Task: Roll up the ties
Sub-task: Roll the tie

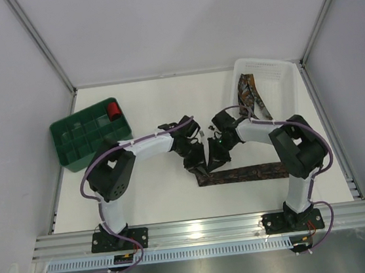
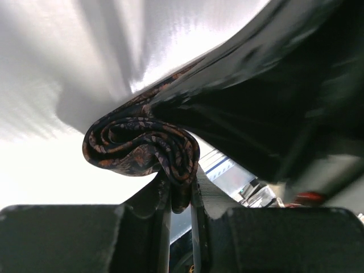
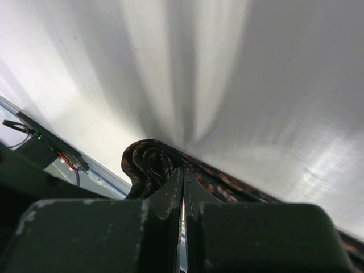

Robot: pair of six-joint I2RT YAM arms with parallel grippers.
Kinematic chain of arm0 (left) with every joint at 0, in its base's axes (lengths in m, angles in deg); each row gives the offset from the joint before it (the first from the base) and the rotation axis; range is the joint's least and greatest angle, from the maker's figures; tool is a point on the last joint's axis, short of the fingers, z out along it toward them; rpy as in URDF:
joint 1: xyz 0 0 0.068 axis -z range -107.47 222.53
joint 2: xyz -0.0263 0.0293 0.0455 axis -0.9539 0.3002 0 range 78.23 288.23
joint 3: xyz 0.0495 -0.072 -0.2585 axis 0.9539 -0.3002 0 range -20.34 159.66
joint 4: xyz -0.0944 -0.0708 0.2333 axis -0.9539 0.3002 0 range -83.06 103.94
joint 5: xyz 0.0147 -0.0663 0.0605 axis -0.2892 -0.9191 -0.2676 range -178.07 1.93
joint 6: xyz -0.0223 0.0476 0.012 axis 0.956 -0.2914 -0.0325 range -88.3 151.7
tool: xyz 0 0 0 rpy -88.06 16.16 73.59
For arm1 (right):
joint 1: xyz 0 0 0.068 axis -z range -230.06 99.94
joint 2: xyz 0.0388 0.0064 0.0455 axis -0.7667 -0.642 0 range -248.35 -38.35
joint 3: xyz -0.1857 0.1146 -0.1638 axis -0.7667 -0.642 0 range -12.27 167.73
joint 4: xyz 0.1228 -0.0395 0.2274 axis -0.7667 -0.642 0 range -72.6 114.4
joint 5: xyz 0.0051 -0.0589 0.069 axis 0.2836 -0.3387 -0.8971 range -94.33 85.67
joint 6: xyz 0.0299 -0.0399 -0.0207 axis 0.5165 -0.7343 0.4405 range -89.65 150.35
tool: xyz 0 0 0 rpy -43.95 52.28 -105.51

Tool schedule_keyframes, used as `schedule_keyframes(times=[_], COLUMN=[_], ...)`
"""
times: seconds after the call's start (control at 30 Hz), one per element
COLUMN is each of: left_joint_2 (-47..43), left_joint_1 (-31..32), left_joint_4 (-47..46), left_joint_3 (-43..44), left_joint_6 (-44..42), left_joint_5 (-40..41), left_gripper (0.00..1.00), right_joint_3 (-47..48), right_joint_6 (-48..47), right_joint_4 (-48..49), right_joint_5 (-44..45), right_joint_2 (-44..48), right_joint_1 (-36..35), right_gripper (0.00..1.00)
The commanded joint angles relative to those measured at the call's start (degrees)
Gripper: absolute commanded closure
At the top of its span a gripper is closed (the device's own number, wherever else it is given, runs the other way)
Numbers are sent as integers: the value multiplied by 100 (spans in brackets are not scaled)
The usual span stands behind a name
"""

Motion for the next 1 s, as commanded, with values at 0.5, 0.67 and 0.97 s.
schedule_keyframes(times=[0.5,0.67,0.97], left_joint_2=[389,46,-648], left_joint_1=[432,424,336], left_joint_4=[356,286,-162], left_joint_3=[507,516,314], left_joint_6=[-333,-377,-464], left_joint_5=[-1,8,-264], left_gripper=[50,40,32], right_joint_3=[-513,-548,-443], right_joint_6=[-511,-511,-476], right_joint_4=[-374,-427,-603], right_joint_5=[261,261,16], right_joint_2=[968,1065,1250], right_joint_1=[801,801,723], right_gripper=[96,96,96])
